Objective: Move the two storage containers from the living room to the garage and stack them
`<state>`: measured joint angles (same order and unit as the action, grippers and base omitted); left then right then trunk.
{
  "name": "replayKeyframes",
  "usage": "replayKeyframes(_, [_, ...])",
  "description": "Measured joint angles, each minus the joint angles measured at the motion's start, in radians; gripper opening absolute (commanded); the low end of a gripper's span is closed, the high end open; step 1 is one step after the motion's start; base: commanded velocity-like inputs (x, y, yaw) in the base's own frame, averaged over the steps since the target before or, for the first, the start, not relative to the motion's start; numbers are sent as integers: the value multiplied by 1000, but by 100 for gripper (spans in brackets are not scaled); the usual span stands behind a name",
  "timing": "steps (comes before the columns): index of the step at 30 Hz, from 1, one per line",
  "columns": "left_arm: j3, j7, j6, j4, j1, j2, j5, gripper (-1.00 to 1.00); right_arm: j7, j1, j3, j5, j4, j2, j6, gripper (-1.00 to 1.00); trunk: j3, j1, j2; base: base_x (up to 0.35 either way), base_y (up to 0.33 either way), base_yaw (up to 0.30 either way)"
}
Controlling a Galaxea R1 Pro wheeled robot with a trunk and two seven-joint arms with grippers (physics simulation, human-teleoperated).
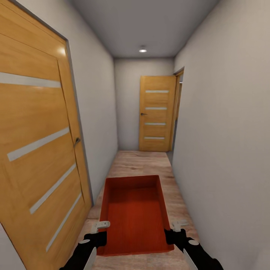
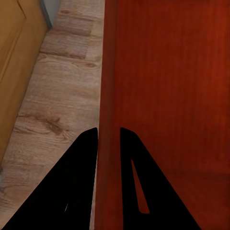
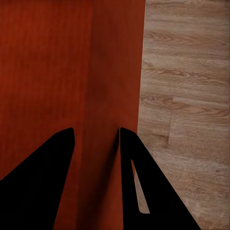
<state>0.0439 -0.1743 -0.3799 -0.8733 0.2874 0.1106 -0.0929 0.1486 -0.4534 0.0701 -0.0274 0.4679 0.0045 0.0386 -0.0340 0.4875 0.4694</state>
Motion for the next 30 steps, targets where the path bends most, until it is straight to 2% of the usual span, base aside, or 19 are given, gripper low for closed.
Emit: replayKeyframes(30, [-1,2,0,6,0,2,4,-100,2,0,-1,-1,-5,-1,0,-100,0,0,0,328,0,0])
